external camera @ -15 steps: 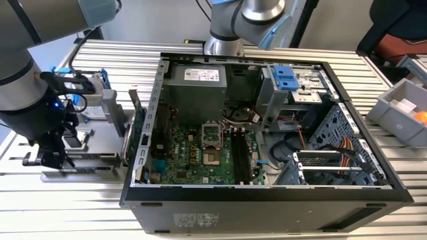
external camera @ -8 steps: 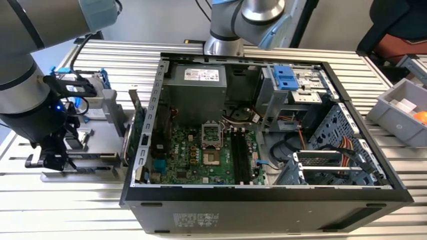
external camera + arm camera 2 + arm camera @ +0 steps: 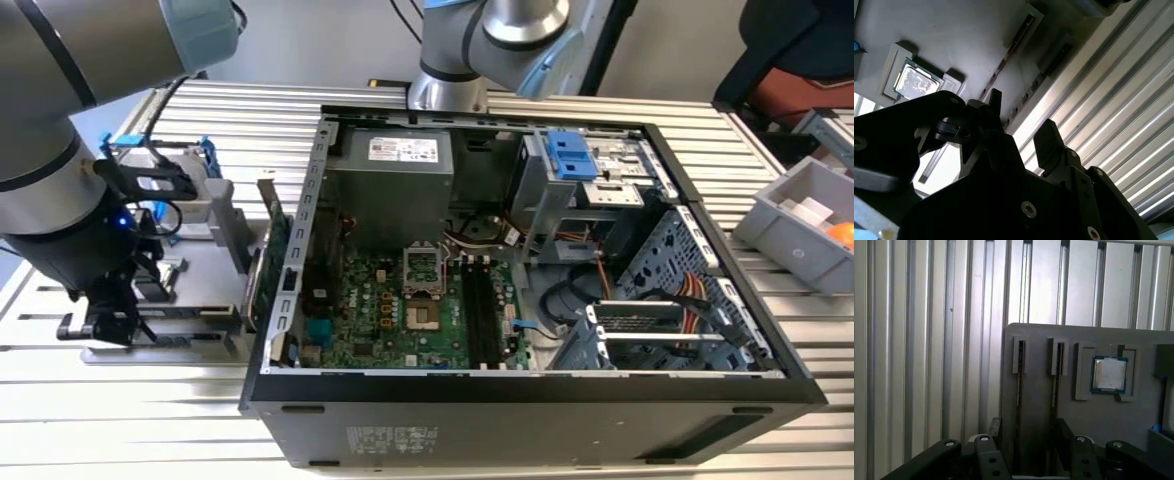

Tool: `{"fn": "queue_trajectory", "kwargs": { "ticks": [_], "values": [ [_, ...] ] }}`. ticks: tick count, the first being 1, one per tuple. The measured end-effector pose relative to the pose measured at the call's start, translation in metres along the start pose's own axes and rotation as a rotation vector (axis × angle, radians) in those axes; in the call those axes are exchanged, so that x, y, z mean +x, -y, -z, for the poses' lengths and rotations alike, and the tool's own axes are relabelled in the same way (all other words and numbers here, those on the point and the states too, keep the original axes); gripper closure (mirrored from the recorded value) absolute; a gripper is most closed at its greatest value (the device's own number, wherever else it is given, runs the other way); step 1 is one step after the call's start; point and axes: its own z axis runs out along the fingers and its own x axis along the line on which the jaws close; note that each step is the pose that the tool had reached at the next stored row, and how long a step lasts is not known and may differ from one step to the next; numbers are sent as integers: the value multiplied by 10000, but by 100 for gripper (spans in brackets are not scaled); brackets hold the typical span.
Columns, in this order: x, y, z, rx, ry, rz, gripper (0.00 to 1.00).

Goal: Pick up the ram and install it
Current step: 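Pick up the ram and move it above insertion slot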

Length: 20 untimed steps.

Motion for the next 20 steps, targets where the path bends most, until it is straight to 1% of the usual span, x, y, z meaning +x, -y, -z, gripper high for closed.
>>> {"fn": "queue_trajectory", "kwargs": {
  "ticks": [5,10,20],
  "values": [
    [1,5,-40,0,0,-42,0],
    [3,9,-75,6,0,-212,0],
    [6,27,-144,6,0,-214,0]
  ]
}}
